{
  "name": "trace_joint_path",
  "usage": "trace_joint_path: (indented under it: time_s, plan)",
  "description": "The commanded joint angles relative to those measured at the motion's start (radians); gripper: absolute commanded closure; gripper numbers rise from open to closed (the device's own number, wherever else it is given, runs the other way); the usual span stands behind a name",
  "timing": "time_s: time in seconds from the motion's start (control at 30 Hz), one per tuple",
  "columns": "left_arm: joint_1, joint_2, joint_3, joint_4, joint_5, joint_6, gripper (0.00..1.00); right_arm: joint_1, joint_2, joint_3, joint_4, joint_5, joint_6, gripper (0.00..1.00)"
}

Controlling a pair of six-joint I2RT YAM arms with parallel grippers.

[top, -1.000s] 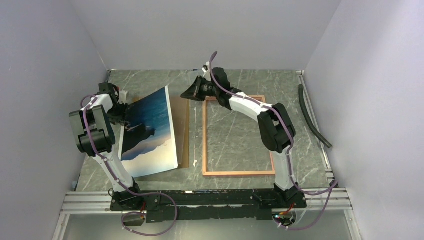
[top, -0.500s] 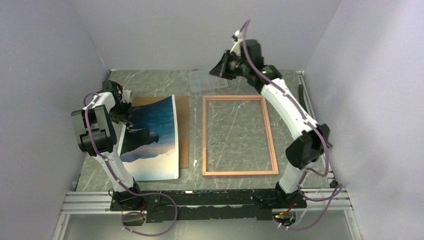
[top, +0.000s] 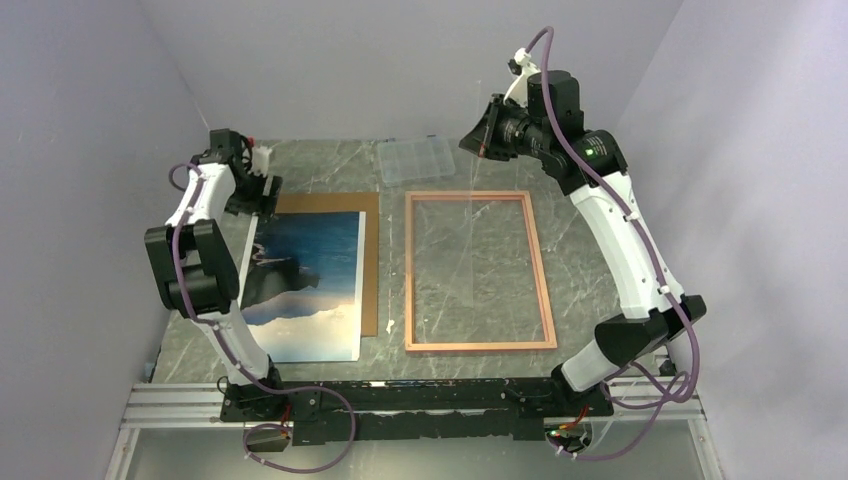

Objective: Put the photo into the frame
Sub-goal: Pick up the photo frame item from the photo frame, then place the photo frame item in the photo frame.

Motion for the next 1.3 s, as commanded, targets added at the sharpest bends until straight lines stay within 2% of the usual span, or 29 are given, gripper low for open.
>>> trace_joint_path:
  time_s: [0.0, 0.1, 0.17, 0.3, 0.43, 0.53, 0.87, 1.07, 1.27]
  plan:
    - [-0.106, -0.118, 0.055, -0.068, 0.064, -0.034, 0.06, -0.015, -0.087, 0.017, -0.109, -0.093, -0.019, 1.00]
    - [-0.158, -0.123, 0.064, -0.081, 0.086, -0.060, 0.06, -0.096, -0.149, -0.040, -0.104, -0.254, 0.013, 1.00]
    - [-0.175, -0.121, 0.093, -0.113, 0.149, -0.084, 0.06, -0.158, -0.190, -0.113, -0.071, -0.381, 0.034, 1.00]
    - [-0.212, -0.143, 0.106, -0.142, 0.268, -0.123, 0.05, -0.245, -0.227, -0.300, -0.060, -0.430, 0.007, 1.00]
    - [-0.298, -0.160, 0.063, -0.145, 0.255, -0.119, 0.05, -0.327, -0.213, -0.509, 0.033, -0.503, 0.007, 1.00]
    - [-0.334, -0.165, 0.013, -0.132, 0.247, -0.120, 0.05, -0.359, -0.185, -0.575, 0.043, -0.491, -0.015, 1.00]
    - [-0.465, -0.147, -0.065, -0.100, 0.270, -0.154, 0.05, -0.375, -0.107, -0.601, 0.018, -0.378, -0.100, 0.98]
    - [-0.559, -0.098, -0.105, -0.053, 0.292, -0.166, 0.07, -0.391, -0.073, -0.688, 0.077, -0.306, -0.095, 0.91]
    - [-0.615, -0.022, -0.114, -0.031, 0.332, -0.155, 0.12, -0.414, -0.097, -0.799, 0.167, -0.268, -0.029, 0.77]
